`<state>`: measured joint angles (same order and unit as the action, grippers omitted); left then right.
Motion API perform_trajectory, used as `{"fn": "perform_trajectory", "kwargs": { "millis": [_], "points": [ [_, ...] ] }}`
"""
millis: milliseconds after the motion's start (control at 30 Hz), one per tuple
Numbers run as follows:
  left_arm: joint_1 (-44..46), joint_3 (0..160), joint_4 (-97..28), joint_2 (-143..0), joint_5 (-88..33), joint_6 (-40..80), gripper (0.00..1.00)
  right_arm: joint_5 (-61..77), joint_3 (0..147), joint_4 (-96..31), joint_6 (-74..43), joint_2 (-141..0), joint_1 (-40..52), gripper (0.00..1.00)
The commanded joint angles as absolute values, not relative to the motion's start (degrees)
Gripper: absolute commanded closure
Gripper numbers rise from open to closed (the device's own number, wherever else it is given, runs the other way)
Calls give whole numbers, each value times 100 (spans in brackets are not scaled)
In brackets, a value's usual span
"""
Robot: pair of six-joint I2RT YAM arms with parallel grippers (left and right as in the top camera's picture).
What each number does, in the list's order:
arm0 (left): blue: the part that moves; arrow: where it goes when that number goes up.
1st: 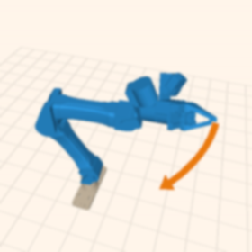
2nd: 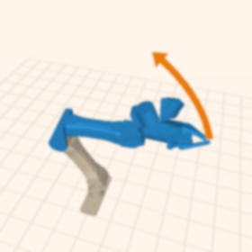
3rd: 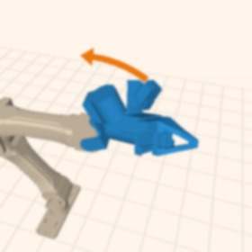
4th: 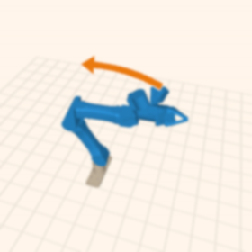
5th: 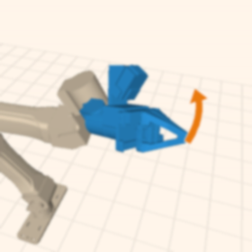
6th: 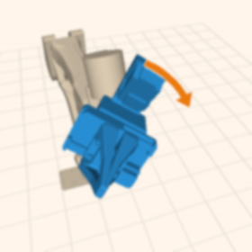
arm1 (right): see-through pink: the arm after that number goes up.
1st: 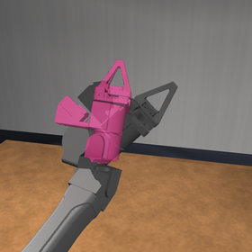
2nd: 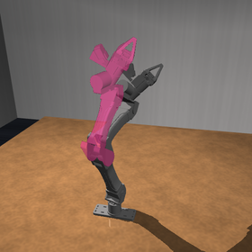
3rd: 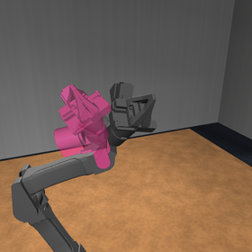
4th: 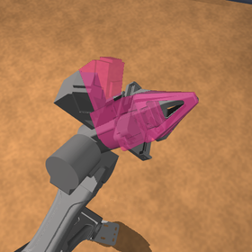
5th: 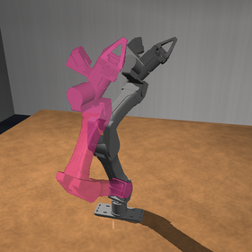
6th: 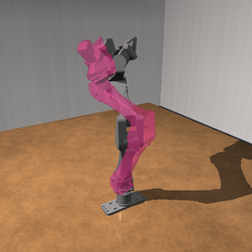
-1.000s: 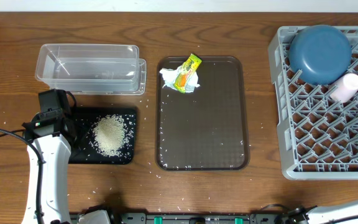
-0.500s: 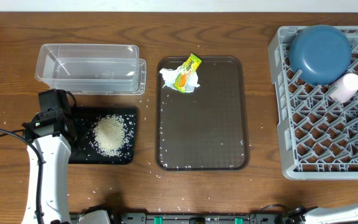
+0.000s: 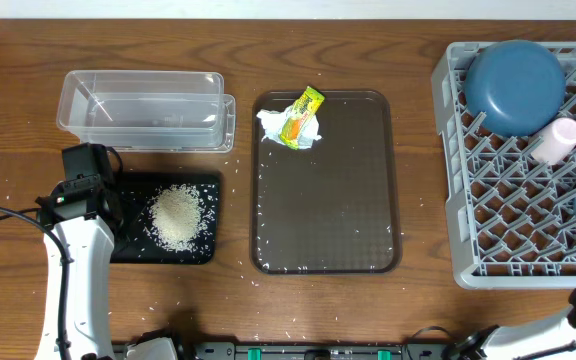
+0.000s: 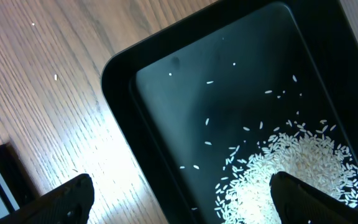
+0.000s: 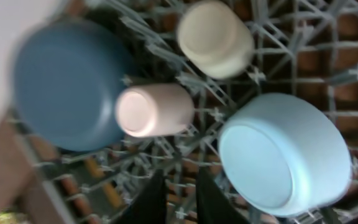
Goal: Sort waste into correct bins and load items into the dishwasher rack
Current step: 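Carry the light blue bowl into the rack's front right and release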
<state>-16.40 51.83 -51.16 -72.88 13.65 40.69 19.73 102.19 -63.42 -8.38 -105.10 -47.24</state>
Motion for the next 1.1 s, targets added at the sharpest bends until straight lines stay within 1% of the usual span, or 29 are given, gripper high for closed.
{"fn": "perform_trajectory", "kwargs": {
  "millis": [0, 67, 133, 233, 367, 600, 833, 1067],
  "points": [
    [-1660, 5196, -5137, -7321, 1393, 4123, 7, 624, 10134, -6493, -1409, -10562, -4591, 91],
    [-1660, 5196, -5137, -7321, 1393, 4123, 7, 596, 10134, -6630, -1461, -10650, -4574, 96],
    [-1660, 5196, -5137, -7321, 1393, 4123, 7, 589, 10134, -6711, -1459, -10770, -4578, 97],
    [-1660, 5196, -5137, -7321, 1393, 4123, 7, 554, 10134, -6869, -1457, -10962, -4584, 95],
    [-1660, 5196, -5137, -7321, 1393, 4123, 7, 443, 10134, -6967, -1448, -11312, -4582, 99],
    [-1660, 5196, -5137, -7321, 1393, 4123, 7, 322, 10136, -6831, -1468, -11539, -4635, 99],
    [-1660, 5196, -5137, -7321, 1393, 4123, 7, -687, 10141, -6845, -1782, -11539, -4825, 99],
    [-1660, 5196, -5137, -7321, 1393, 4123, 7, -749, 10372, -7017, -1844, -11528, -5028, 99]
  ]
}}
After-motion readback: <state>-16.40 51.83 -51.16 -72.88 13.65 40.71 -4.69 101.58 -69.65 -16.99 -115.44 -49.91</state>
